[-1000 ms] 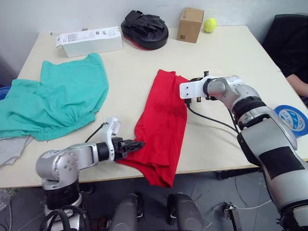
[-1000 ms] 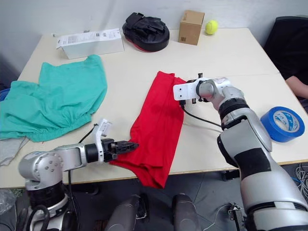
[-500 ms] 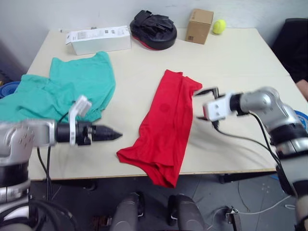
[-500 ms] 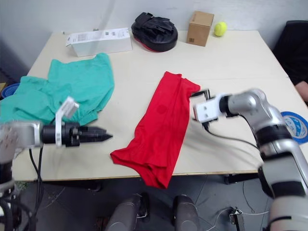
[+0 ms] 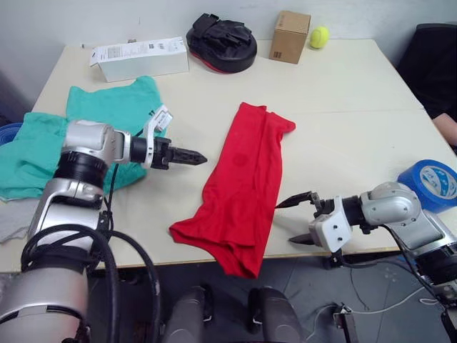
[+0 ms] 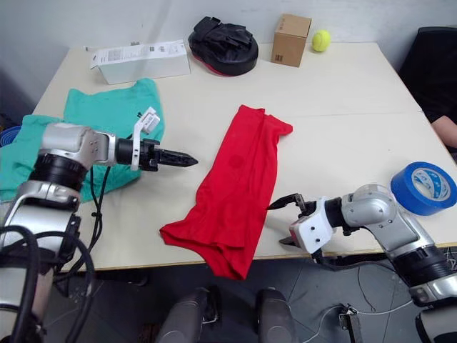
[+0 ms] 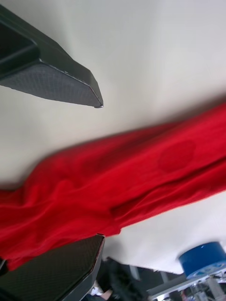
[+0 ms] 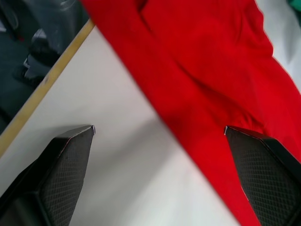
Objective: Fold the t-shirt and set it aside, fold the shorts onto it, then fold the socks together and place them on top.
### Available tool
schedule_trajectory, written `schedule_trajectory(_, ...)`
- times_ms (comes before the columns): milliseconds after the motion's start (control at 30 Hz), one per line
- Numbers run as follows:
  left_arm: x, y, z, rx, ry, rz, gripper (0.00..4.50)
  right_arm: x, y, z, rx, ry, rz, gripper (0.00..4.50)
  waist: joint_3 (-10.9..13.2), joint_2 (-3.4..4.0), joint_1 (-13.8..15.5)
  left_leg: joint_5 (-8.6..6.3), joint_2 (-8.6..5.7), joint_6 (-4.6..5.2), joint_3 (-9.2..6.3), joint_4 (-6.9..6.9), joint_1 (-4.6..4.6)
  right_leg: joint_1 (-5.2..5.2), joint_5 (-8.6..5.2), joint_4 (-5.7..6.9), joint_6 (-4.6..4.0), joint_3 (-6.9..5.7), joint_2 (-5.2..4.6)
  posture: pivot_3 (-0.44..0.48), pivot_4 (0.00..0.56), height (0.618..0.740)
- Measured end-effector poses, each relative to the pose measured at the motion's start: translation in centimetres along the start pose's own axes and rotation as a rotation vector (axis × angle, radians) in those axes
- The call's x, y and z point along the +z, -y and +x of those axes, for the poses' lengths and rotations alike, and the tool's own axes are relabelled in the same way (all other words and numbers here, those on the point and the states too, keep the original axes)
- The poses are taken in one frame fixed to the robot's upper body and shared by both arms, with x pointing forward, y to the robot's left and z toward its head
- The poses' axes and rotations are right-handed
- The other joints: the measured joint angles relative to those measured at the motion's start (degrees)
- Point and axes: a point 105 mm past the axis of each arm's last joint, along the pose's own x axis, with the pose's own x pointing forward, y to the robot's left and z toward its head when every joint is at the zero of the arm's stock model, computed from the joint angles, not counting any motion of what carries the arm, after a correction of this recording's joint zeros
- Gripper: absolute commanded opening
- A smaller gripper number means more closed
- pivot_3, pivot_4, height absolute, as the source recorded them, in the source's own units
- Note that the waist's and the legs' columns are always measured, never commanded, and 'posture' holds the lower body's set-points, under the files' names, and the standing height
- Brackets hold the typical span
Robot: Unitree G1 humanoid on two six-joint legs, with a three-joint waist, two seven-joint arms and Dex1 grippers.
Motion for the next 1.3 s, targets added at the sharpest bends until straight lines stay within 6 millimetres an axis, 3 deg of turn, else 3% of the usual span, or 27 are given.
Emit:
schedule_trajectory(233,0.0,-1.0,1.3,0.025,0.006,-0.012,4.50,0.7,0.5,2.1,-0.046,0.049,0.023,4.48,0.1,-0.26,0.0,0.00,0.02,0.00,-0.08,0.04,-0.02,0.01,0.00,0.03,0.00,-0.07,-0.04,0.000,0.150,0.740)
schedule_trajectory(267,0.0,-1.1,1.5,0.028,0.006,-0.014,4.50,0.8,0.5,2.4,-0.055,0.058,0.027,4.31,0.1,-0.29,-0.1,0.00,0.02,0.00,-0.09,0.05,-0.02,0.01,0.00,0.05,0.00,-0.08,-0.04,0.000,0.150,0.740)
schedule_trajectory(367,0.3,-1.0,1.9,0.031,0.012,-0.001,4.50,1.2,0.3,3.1,-0.053,0.069,0.011,3.54,0.1,-0.32,0.0,0.00,0.01,0.00,-0.10,0.06,-0.02,0.02,0.00,0.05,0.00,-0.09,-0.05,0.000,0.150,0.740)
schedule_trajectory(600,1.2,-0.7,2.6,0.040,0.051,0.004,4.50,0.8,-0.4,3.5,-0.028,0.051,0.009,1.06,0.1,-0.35,0.0,0.00,0.00,0.00,-0.10,0.14,-0.02,0.04,0.00,0.10,0.00,-0.09,-0.06,0.000,0.150,0.740)
schedule_trajectory(700,1.2,-0.5,3.3,0.034,0.056,0.005,4.50,0.2,-0.9,2.8,0.000,0.025,-0.011,0.02,0.1,-0.35,0.1,-0.01,-0.03,0.01,-0.10,0.16,-0.02,0.04,0.00,0.11,0.00,-0.09,-0.10,0.000,0.150,0.740)
schedule_trajectory(900,0.7,-0.2,6.2,0.039,0.082,-0.045,4.50,-0.6,-1.4,1.3,0.033,-0.010,-0.018,0.02,0.2,-0.39,1.2,-0.03,-0.05,0.07,-0.11,0.27,-0.04,0.09,0.02,0.10,0.03,-0.09,-0.15,0.000,0.150,0.740)
schedule_trajectory(1233,1.6,0.4,9.0,0.070,0.187,-0.080,4.50,-1.0,-2.2,-0.2,0.062,-0.043,-0.008,0.02,0.2,-0.40,1.6,-0.06,-0.07,0.12,-0.21,0.42,-0.03,0.24,0.02,0.09,0.04,-0.23,-0.19,0.000,0.150,0.740)
schedule_trajectory(1300,1.6,0.7,9.6,0.068,0.193,-0.089,4.11,-1.4,-2.2,-1.0,0.063,-0.062,-0.008,0.00,0.2,-0.40,1.7,-0.08,-0.08,0.15,-0.22,0.47,-0.03,0.29,0.02,0.08,0.04,-0.26,-0.19,0.000,0.150,0.740)
